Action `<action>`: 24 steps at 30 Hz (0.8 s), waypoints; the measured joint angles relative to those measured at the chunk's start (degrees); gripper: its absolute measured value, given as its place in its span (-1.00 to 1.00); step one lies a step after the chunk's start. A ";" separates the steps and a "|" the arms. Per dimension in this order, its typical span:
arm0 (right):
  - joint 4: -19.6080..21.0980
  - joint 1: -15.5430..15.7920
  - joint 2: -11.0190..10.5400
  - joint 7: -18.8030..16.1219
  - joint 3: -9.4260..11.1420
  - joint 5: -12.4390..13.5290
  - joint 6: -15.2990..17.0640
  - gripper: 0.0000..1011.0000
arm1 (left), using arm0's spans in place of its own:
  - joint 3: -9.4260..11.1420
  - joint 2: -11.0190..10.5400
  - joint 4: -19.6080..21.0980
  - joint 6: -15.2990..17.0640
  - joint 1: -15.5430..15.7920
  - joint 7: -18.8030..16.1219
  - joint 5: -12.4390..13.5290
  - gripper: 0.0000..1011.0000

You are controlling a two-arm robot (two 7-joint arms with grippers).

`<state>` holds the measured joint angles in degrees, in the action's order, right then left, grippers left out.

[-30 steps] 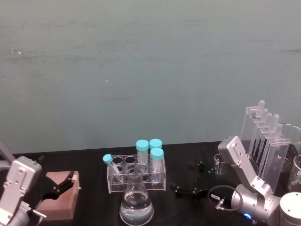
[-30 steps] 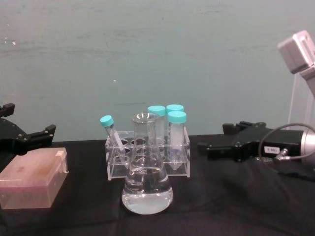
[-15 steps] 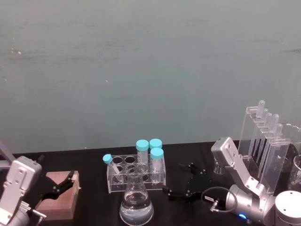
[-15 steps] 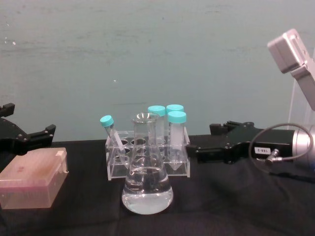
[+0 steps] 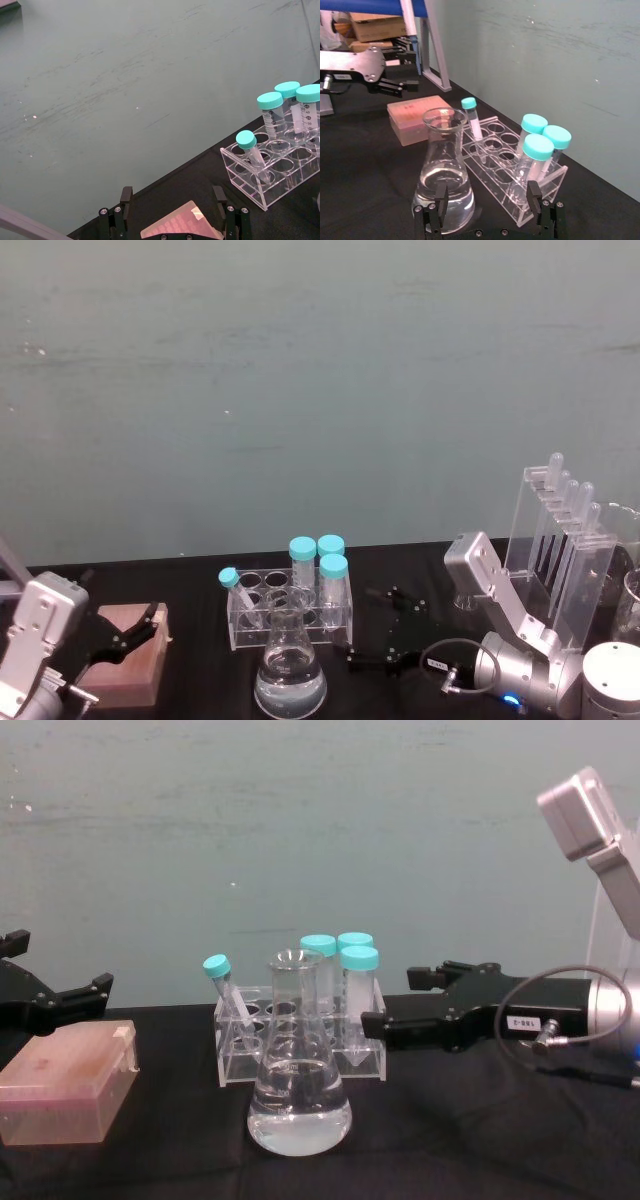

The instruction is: Place the experimental apparatus aside using one hand.

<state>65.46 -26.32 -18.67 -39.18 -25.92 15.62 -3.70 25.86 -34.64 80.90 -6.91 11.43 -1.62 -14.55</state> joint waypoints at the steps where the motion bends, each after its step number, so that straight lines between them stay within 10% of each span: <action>1: 0.00 -0.08 -0.05 -0.20 -0.12 0.20 -0.08 0.98 | 0.00 0.00 0.00 0.00 0.00 0.00 0.00 0.98; 24: -1.47 -2.65 -1.36 -4.23 -2.99 4.83 -1.68 0.98 | 0.00 0.00 0.00 0.00 0.00 0.00 0.00 0.98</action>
<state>63.99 -28.97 -20.03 -43.41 -28.91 20.45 -5.38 25.86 -34.65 80.90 -6.91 11.43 -1.62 -14.55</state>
